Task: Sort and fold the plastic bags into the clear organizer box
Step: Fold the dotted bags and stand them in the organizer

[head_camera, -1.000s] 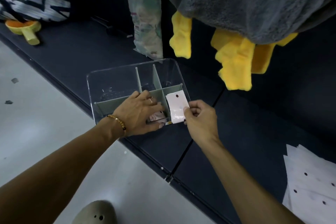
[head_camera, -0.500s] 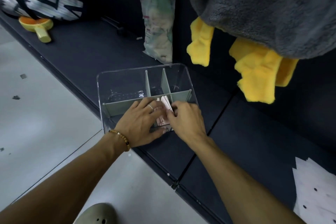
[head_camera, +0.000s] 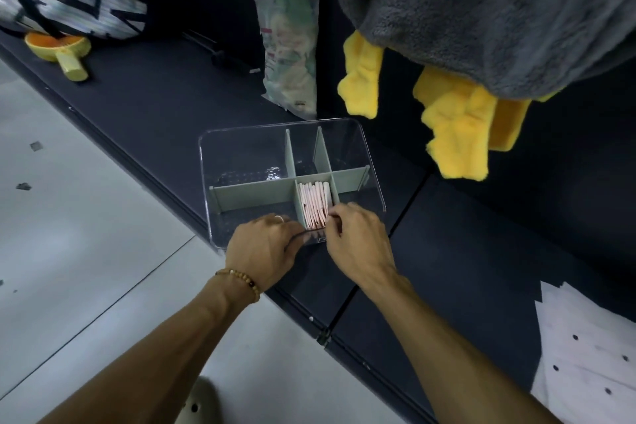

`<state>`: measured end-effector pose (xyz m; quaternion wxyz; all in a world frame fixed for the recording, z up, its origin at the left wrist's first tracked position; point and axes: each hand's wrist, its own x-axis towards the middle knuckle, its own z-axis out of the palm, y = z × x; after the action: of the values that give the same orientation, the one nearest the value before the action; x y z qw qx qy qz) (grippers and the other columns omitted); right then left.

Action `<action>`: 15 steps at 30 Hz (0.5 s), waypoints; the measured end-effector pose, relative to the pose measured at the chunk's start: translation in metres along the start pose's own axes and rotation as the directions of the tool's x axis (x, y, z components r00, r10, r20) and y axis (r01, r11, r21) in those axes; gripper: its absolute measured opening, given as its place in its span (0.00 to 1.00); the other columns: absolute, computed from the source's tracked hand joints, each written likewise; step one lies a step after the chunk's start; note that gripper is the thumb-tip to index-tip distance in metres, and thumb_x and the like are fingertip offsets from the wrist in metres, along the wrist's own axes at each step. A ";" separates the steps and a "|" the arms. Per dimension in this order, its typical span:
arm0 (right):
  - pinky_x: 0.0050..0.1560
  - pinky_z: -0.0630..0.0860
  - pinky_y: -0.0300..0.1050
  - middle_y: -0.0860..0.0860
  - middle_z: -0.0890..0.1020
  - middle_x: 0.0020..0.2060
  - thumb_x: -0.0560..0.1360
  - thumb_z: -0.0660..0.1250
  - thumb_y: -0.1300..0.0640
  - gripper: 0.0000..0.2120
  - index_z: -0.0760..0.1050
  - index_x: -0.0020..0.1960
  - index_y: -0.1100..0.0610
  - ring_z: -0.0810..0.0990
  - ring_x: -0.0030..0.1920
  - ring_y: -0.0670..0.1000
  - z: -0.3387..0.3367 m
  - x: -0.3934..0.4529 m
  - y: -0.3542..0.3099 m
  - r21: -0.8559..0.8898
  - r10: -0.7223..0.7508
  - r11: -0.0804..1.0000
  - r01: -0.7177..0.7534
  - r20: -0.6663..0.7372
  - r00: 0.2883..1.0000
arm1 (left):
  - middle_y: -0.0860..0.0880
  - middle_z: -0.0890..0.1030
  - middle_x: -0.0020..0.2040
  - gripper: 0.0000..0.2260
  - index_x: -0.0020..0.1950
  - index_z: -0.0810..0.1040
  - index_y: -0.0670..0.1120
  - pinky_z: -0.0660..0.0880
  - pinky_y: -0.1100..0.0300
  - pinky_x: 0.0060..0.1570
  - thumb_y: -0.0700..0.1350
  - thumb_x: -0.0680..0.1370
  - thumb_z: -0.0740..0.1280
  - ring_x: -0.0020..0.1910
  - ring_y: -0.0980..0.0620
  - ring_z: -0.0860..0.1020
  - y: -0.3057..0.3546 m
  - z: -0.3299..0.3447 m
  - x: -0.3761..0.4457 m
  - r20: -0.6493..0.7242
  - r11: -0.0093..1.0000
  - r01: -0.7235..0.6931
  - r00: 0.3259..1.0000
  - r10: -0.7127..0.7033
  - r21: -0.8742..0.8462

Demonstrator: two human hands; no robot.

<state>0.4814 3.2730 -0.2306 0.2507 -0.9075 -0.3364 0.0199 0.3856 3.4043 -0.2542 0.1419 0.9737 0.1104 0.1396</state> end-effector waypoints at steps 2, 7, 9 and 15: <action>0.48 0.77 0.45 0.51 0.81 0.46 0.79 0.61 0.57 0.09 0.79 0.51 0.58 0.78 0.44 0.48 -0.008 -0.003 0.010 0.105 0.089 0.991 -0.083 -0.047 0.995 | 0.53 0.81 0.45 0.12 0.53 0.81 0.53 0.77 0.57 0.39 0.54 0.79 0.60 0.43 0.51 0.79 0.014 0.003 0.007 0.023 1.000 -0.007 1.000 0.008 -0.030; 0.50 0.76 0.41 0.47 0.82 0.49 0.79 0.62 0.53 0.11 0.78 0.57 0.54 0.80 0.47 0.45 -0.046 -0.020 0.038 0.365 0.364 0.885 -0.287 -0.159 0.918 | 0.51 0.81 0.48 0.10 0.54 0.80 0.50 0.77 0.55 0.47 0.51 0.77 0.65 0.46 0.50 0.78 0.055 0.006 0.014 0.013 0.974 0.095 0.995 -0.095 -0.208; 0.51 0.78 0.42 0.46 0.82 0.48 0.79 0.62 0.53 0.10 0.78 0.58 0.53 0.81 0.47 0.45 -0.064 -0.037 0.053 0.469 0.452 0.817 -0.334 -0.162 0.877 | 0.49 0.80 0.49 0.09 0.55 0.80 0.48 0.74 0.59 0.48 0.48 0.77 0.66 0.47 0.50 0.78 0.079 0.003 0.010 -0.051 0.919 0.150 0.982 -0.180 -0.364; 0.53 0.77 0.43 0.46 0.81 0.48 0.80 0.60 0.54 0.09 0.77 0.56 0.52 0.82 0.49 0.48 -0.117 -0.125 0.105 0.595 0.657 0.676 -0.434 -0.220 0.721 | 0.51 0.77 0.57 0.11 0.61 0.76 0.48 0.69 0.74 0.49 0.46 0.80 0.62 0.51 0.62 0.75 0.183 0.004 -0.024 0.149 0.465 0.322 0.917 -0.370 -0.825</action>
<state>0.4713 3.0754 -0.1938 0.5257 -0.8498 0.0371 -0.0114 0.3967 3.2263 -0.2075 0.6107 0.7395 0.2283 0.1680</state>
